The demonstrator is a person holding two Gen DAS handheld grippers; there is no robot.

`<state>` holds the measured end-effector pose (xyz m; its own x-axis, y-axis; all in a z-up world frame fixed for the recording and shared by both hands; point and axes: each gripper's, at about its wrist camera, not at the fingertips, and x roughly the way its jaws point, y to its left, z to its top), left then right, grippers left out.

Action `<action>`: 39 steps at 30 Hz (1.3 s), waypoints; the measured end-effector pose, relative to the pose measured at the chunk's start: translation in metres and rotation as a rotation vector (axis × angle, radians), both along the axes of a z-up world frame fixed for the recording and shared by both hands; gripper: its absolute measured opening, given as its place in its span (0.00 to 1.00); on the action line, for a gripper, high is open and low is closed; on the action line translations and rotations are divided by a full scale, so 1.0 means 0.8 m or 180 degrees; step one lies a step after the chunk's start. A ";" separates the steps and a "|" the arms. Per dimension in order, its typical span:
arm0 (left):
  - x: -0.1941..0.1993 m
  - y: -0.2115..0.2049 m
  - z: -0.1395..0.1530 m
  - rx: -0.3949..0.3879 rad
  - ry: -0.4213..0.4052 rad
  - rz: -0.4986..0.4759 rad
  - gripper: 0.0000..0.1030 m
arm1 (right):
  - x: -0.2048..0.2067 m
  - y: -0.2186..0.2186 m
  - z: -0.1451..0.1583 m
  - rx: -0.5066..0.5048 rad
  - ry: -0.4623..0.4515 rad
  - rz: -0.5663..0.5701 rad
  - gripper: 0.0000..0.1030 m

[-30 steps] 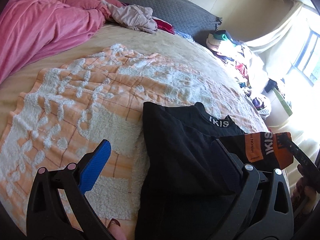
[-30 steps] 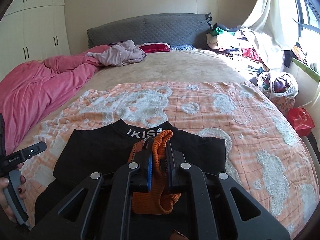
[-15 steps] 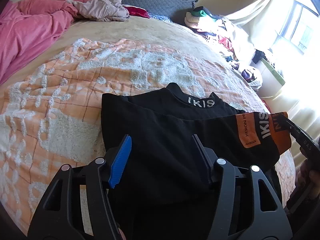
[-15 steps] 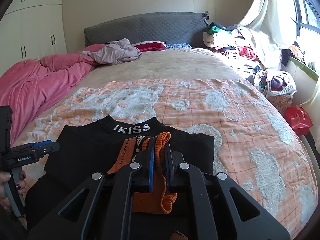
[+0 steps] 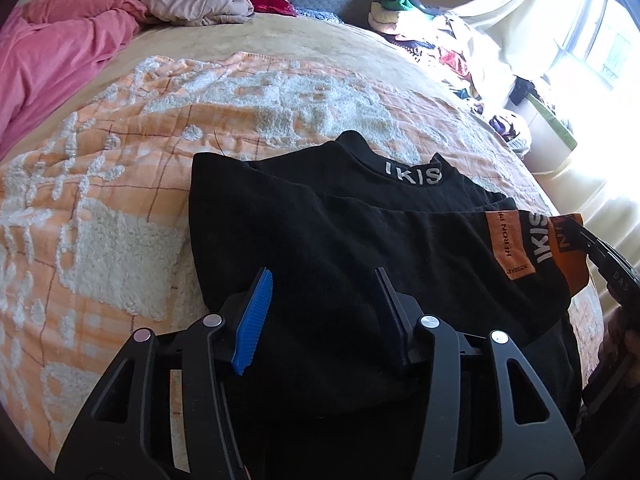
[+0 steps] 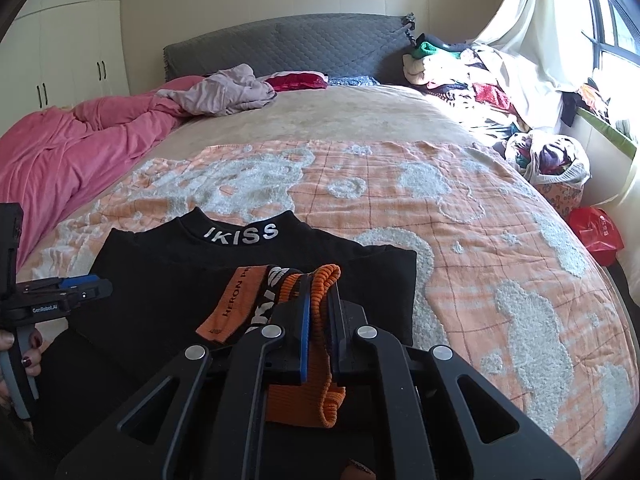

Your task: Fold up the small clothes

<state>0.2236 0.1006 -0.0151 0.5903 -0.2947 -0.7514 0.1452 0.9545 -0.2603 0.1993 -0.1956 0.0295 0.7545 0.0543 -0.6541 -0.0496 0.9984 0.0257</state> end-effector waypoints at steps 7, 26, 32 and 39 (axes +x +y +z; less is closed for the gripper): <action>0.000 0.000 -0.003 0.0006 0.0007 -0.0005 0.42 | 0.000 -0.010 -0.017 -0.0127 0.0069 -0.0101 0.37; -0.005 -0.004 -0.017 0.0194 0.0157 0.0015 0.40 | -0.001 0.051 -0.080 -0.0114 0.0855 0.0465 0.60; -0.007 -0.005 -0.018 0.0231 0.0156 0.0005 0.40 | -0.012 0.037 -0.083 -0.0010 0.0829 0.0396 0.60; -0.011 -0.005 -0.015 0.0217 0.0176 0.0014 0.40 | -0.013 0.030 -0.079 0.0066 0.0792 0.0375 0.61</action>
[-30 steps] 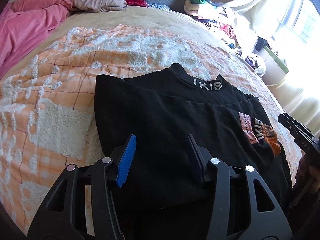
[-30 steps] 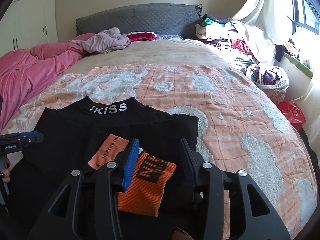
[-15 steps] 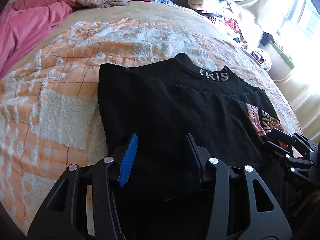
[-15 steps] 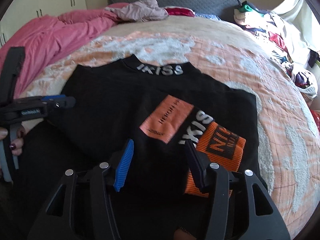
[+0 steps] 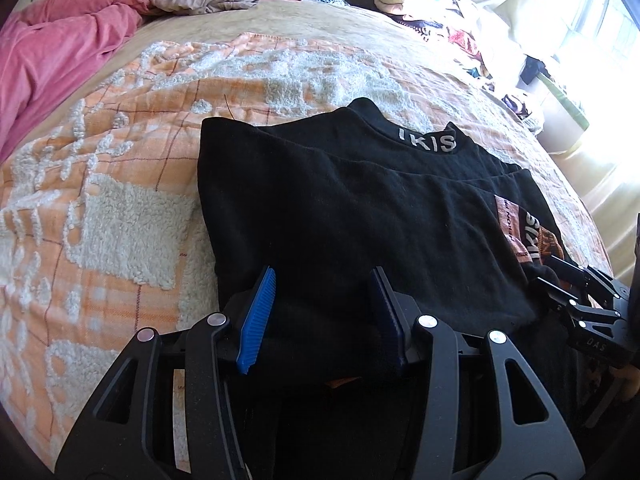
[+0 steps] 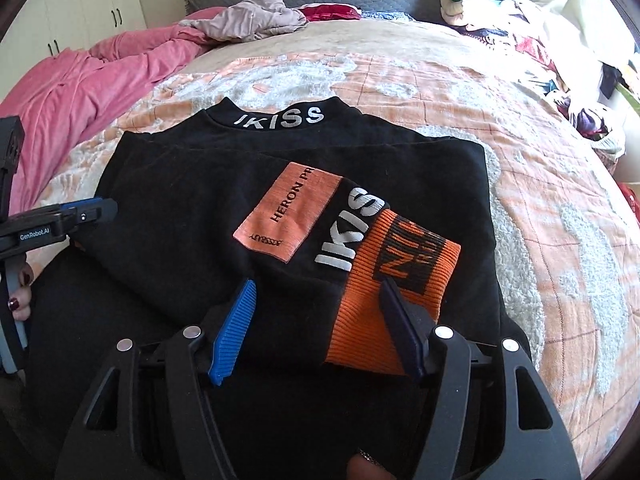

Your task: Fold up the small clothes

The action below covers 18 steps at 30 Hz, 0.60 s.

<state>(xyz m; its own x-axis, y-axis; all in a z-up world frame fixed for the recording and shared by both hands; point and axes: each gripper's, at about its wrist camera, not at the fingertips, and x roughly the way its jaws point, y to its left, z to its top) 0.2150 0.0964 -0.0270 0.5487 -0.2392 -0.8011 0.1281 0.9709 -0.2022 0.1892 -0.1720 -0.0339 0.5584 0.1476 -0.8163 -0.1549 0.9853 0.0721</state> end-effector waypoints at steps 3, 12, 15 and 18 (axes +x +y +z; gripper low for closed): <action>-0.001 0.001 0.001 -0.0006 0.0013 0.0005 0.40 | -0.003 0.002 0.003 0.0000 -0.0013 -0.0007 0.61; -0.008 0.000 0.009 -0.0014 0.0039 -0.0004 0.39 | -0.009 -0.002 0.019 0.0284 -0.0094 0.0038 0.62; -0.010 -0.001 0.011 -0.0018 0.0043 -0.0009 0.39 | -0.010 0.001 0.021 0.0276 -0.0107 0.0048 0.62; -0.012 -0.001 0.012 -0.0013 0.0045 -0.0008 0.39 | -0.010 0.002 0.022 0.0277 -0.0104 0.0051 0.62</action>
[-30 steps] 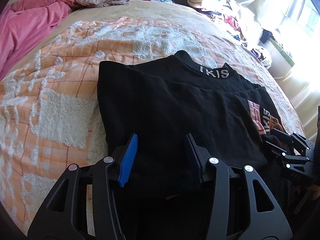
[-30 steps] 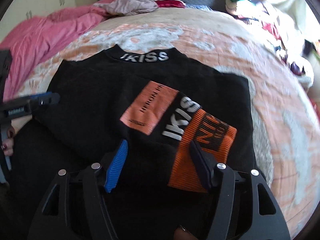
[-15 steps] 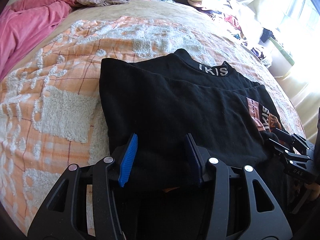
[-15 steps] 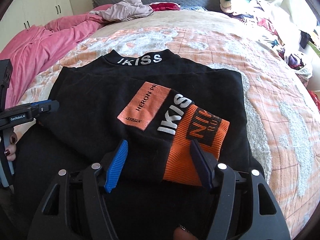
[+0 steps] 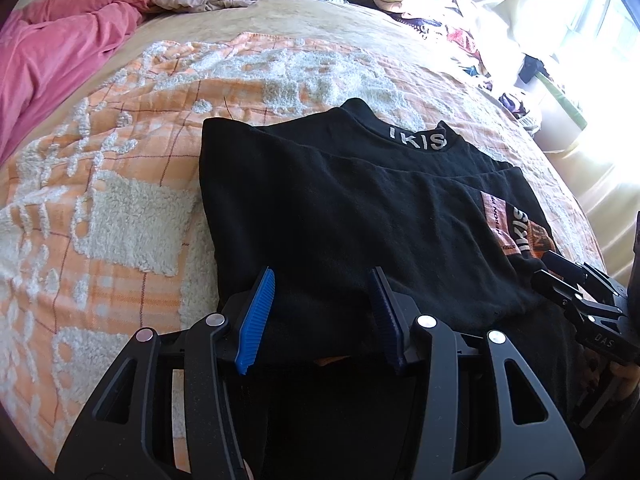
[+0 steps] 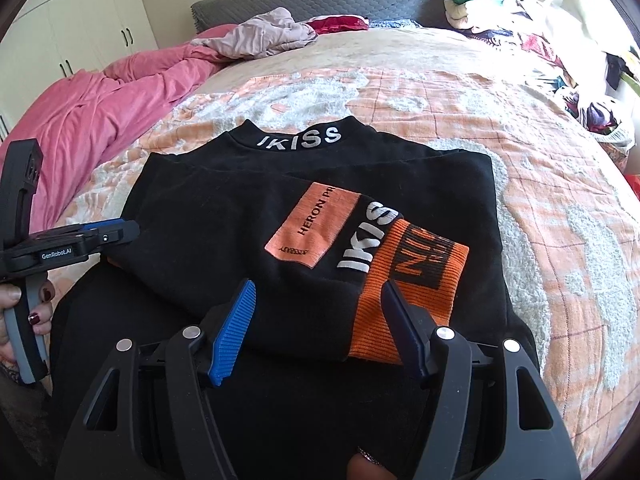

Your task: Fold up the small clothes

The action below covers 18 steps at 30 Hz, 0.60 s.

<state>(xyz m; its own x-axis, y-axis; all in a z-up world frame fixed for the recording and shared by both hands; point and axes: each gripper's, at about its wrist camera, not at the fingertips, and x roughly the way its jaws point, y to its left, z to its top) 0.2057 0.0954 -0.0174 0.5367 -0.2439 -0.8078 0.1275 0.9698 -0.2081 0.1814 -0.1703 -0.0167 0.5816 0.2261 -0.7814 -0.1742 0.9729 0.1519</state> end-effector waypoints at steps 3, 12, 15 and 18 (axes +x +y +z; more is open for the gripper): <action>-0.002 0.000 0.002 -0.0017 0.0008 -0.0002 0.42 | -0.001 0.001 0.001 0.0005 -0.0012 0.0003 0.63; -0.012 -0.008 0.015 -0.0047 -0.0033 -0.0069 0.55 | -0.006 0.002 0.009 0.0027 -0.0093 0.0015 0.71; -0.014 -0.010 0.019 -0.0055 -0.0055 -0.0076 0.58 | -0.009 0.000 0.013 0.0024 -0.0125 0.0001 0.74; -0.016 -0.010 0.023 -0.0063 -0.0087 -0.0071 0.67 | -0.010 0.000 0.017 0.0029 -0.0162 -0.0013 0.78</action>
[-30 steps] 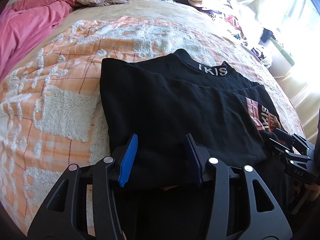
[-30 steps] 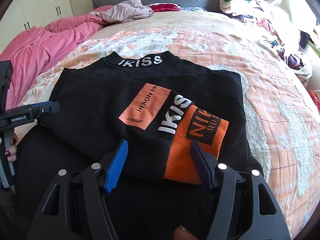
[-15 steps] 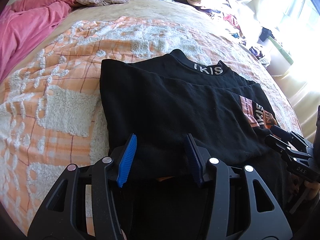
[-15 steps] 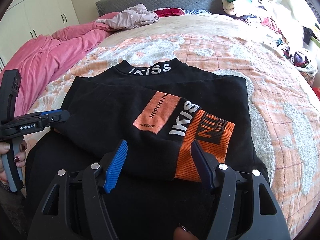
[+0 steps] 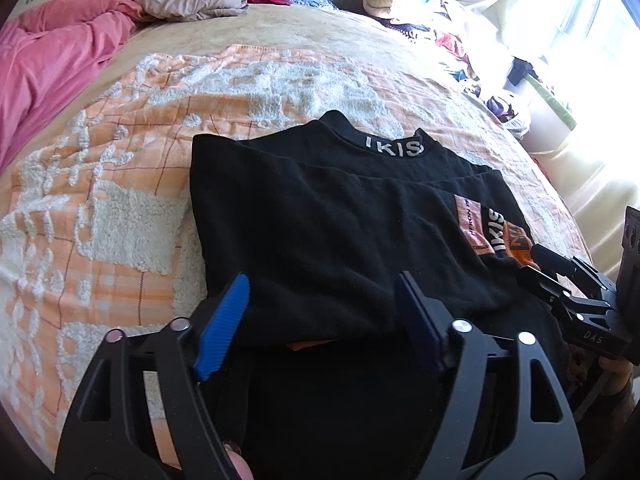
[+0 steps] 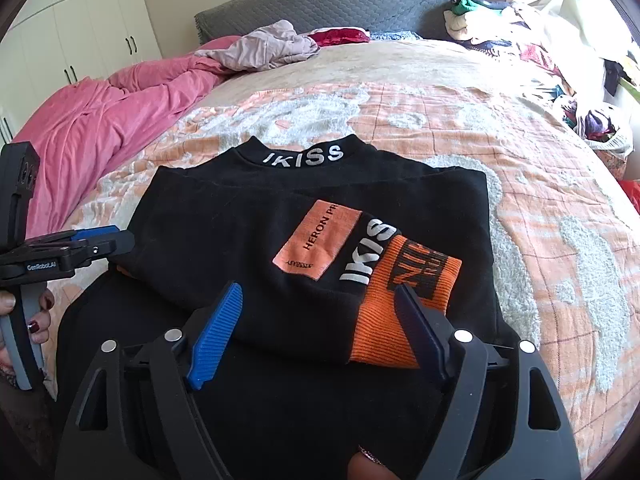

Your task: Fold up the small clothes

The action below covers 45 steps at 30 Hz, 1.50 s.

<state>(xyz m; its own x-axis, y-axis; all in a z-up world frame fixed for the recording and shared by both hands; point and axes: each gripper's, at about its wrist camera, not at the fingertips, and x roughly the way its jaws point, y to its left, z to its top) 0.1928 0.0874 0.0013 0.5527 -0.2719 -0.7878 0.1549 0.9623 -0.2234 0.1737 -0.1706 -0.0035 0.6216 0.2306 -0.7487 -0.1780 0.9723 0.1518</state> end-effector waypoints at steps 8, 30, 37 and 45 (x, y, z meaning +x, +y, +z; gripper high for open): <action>-0.004 0.004 0.015 0.0048 -0.0117 0.0120 0.86 | -0.004 -0.005 0.011 0.0054 -0.0077 -0.0013 0.88; -0.036 -0.004 0.055 0.0130 -0.0429 0.0171 0.91 | -0.034 -0.019 0.041 0.0136 -0.0349 -0.0171 0.92; -0.059 0.001 0.059 0.0161 -0.0490 0.0170 0.91 | -0.050 -0.014 0.045 0.0176 -0.0400 -0.0150 0.92; -0.082 0.002 0.057 0.0131 -0.0525 0.0227 0.91 | -0.068 -0.008 0.043 0.0177 -0.0406 -0.0152 0.92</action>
